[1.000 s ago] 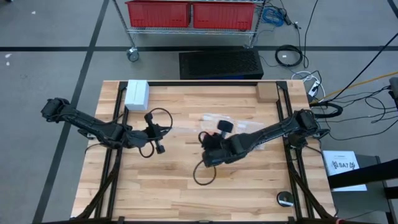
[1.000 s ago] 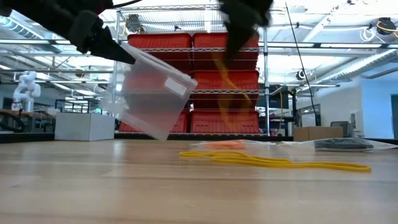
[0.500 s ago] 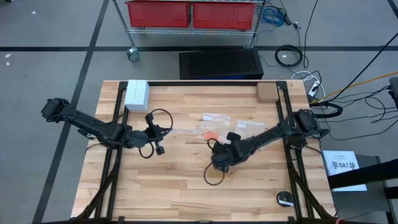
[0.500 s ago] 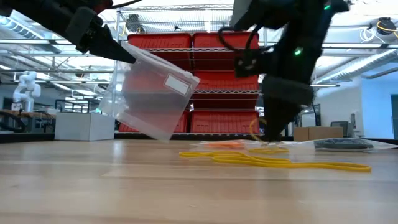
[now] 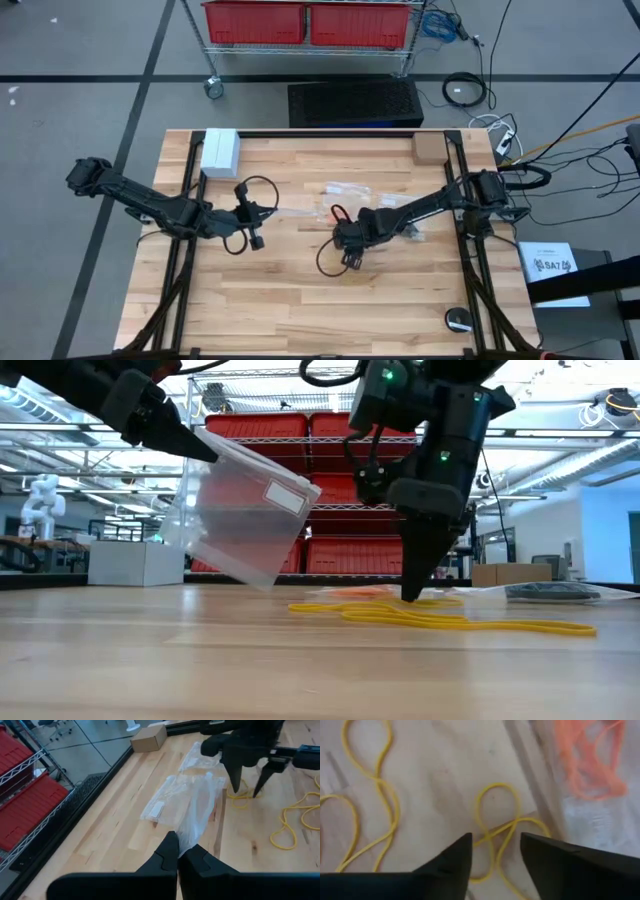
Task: Sort rubber bands
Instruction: Put the yellow rubber band into the transparent zip bag
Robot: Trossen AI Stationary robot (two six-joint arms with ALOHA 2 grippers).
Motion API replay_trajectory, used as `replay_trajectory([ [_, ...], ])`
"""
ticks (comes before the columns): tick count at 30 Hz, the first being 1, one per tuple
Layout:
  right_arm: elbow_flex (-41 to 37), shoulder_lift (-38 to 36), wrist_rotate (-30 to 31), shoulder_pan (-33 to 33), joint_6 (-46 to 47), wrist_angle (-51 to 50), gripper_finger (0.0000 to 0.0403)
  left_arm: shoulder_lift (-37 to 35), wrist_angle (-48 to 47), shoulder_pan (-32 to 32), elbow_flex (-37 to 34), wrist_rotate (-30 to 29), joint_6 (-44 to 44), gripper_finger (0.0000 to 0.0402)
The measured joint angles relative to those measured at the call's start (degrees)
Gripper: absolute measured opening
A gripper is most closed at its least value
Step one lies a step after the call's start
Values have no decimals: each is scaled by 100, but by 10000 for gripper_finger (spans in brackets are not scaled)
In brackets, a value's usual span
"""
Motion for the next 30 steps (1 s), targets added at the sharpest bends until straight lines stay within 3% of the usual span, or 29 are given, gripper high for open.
replay_trajectory([
  [9, 0, 17, 6, 22, 465, -233, 237, 0, 2, 0, 0, 1, 2, 0],
  [19, 26, 291, 64, 16, 534, -143, 240, 0, 0, 0, 0, 4, 13, 0],
  [24, 24, 321, 55, 15, 402, -137, 197, 0, 1, 0, 0, 4, 15, 0],
  [30, 22, 333, 114, 15, 180, -151, 60, 0, 2, 2, 0, 57, 13, 0],
])
